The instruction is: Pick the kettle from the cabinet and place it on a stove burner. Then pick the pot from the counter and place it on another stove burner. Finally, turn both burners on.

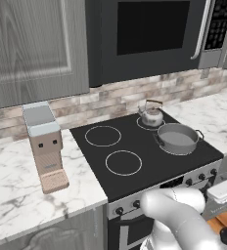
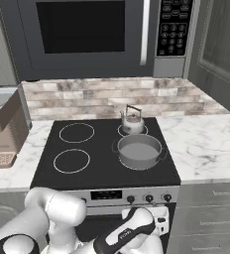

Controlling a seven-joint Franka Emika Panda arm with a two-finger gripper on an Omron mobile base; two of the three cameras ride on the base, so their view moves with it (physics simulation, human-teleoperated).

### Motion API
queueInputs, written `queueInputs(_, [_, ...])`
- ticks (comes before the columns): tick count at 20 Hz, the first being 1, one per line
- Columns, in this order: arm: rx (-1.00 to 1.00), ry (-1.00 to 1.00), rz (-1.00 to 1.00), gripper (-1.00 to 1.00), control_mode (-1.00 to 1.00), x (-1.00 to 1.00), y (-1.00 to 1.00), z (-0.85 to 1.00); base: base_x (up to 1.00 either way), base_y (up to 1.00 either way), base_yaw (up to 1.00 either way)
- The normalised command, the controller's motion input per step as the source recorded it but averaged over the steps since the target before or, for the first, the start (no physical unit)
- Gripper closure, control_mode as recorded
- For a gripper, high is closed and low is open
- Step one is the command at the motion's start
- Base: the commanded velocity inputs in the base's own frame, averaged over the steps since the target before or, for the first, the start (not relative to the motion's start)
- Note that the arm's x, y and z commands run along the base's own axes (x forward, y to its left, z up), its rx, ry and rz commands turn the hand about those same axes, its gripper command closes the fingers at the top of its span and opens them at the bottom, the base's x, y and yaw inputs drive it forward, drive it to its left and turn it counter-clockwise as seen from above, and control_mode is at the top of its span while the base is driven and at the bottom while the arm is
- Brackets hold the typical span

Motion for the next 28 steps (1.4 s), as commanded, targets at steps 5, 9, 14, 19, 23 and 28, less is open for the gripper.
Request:
queueInputs(5, [0.00, -0.04, 0.00, -1.00, -1.00, 0.03, 0.00, -0.05, 0.00, 0.00, 0.00])
queueInputs(9, [0.00, -0.04, 0.00, -1.00, -1.00, 0.01, 0.03, 0.00, 0.00, 0.00, 0.00])
queueInputs(14, [0.00, -0.01, 0.00, -1.00, -1.00, 0.03, 0.00, -0.02, 0.00, 0.00, 0.00])
queueInputs(19, [0.00, -0.02, 0.00, -1.00, -1.00, 0.10, 0.03, -0.07, 0.00, 0.00, 0.00])
queueInputs(23, [0.00, -0.01, 0.00, -1.00, -1.00, 0.11, 0.05, -0.09, 0.00, 0.00, 0.00])
queueInputs(28, [0.00, 0.00, 0.00, -1.00, -1.00, 0.12, 0.00, -0.10, 0.00, 0.00, 0.00])
